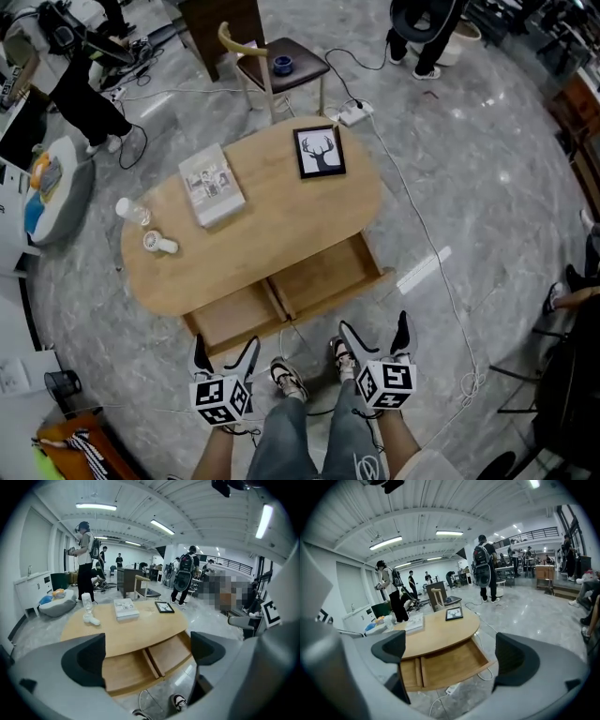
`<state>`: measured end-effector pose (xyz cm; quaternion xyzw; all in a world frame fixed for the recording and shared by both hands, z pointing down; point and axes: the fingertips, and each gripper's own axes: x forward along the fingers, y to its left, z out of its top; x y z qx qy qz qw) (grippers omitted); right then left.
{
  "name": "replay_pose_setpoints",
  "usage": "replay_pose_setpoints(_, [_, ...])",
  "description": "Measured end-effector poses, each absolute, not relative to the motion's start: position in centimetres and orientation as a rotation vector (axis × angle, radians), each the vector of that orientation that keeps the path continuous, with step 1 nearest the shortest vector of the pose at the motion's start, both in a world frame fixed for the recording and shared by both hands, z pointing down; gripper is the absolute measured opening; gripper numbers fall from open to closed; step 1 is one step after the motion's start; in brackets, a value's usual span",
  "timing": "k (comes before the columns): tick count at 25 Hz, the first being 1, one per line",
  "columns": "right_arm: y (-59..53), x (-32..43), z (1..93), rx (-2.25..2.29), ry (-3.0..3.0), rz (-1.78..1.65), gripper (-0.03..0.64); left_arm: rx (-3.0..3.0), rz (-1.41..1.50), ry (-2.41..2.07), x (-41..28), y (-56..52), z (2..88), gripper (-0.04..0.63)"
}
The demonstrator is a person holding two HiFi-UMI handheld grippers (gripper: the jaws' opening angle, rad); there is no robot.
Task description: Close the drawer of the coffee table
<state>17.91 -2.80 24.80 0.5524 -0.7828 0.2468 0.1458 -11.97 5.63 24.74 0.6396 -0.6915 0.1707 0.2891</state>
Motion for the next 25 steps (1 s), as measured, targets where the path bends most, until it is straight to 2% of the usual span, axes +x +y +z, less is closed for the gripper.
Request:
replay_pose_setpoints(14, [-2.8,18.8,45.9,1.438,-2.25,0.719,0.588,1.625,0.632,-1.751,-11.0,5.4,43.3,0.557])
replay_pose_setpoints(25, [-2.1,17.6,54.8,1.264,-2.295,0.591,0.588,1.538,0.708,-1.742,-12.2,8.0,47.5,0.557])
